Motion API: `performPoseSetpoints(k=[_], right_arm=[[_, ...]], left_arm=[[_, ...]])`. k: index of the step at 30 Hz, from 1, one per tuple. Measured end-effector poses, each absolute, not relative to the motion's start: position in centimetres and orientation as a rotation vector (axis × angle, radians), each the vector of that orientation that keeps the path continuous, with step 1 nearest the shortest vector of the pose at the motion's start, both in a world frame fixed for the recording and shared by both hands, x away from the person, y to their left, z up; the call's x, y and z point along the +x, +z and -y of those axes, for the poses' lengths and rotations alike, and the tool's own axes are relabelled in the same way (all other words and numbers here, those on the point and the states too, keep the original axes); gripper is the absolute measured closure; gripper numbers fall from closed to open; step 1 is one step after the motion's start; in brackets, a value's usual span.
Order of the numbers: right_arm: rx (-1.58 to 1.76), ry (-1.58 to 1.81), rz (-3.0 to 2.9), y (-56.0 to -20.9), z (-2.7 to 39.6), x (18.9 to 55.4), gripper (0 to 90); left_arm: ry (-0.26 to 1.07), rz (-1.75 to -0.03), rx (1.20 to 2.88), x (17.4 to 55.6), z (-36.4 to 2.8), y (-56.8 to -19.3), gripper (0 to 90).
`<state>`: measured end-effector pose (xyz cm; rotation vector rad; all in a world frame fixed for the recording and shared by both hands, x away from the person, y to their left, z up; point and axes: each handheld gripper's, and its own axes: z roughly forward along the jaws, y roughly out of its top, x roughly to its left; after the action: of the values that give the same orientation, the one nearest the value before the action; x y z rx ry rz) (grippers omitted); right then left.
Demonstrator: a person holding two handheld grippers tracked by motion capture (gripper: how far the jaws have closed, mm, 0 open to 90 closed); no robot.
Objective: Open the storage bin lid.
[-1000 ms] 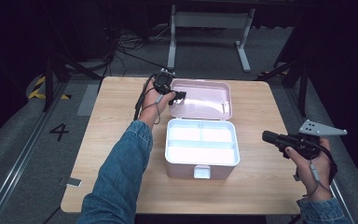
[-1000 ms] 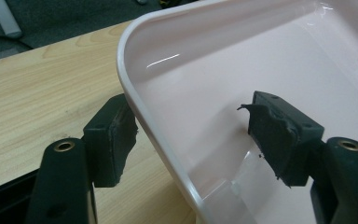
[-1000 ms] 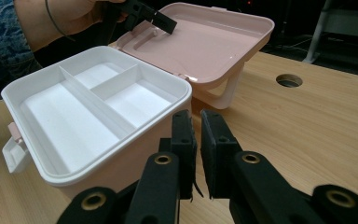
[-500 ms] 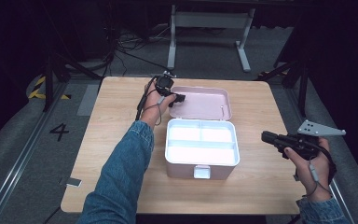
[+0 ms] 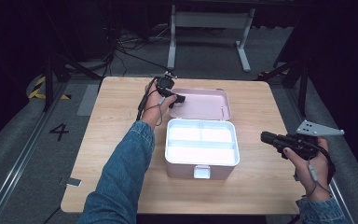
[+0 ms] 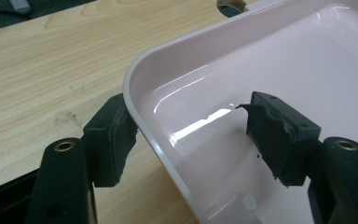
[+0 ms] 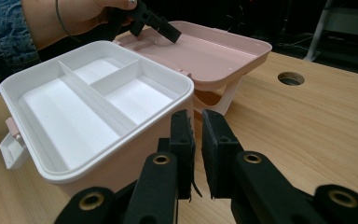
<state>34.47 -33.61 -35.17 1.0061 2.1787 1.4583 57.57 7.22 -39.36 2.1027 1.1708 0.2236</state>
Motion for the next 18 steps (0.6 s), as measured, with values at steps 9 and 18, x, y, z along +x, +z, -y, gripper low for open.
performPoseSetpoints(k=[9, 18], right_arm=[[1.009, 1.459, -2.181, -35.2, 33.6, 34.6, 82.3], [1.000, 1.457, -2.183, -35.1, 33.0, 35.9, 76.7]], left_arm=[[0.242, -1.190, 2.115, 57.4, -7.2, -39.2, 32.5], [0.306, -1.099, 2.014, 54.8, -8.9, -36.3, 27.7]])
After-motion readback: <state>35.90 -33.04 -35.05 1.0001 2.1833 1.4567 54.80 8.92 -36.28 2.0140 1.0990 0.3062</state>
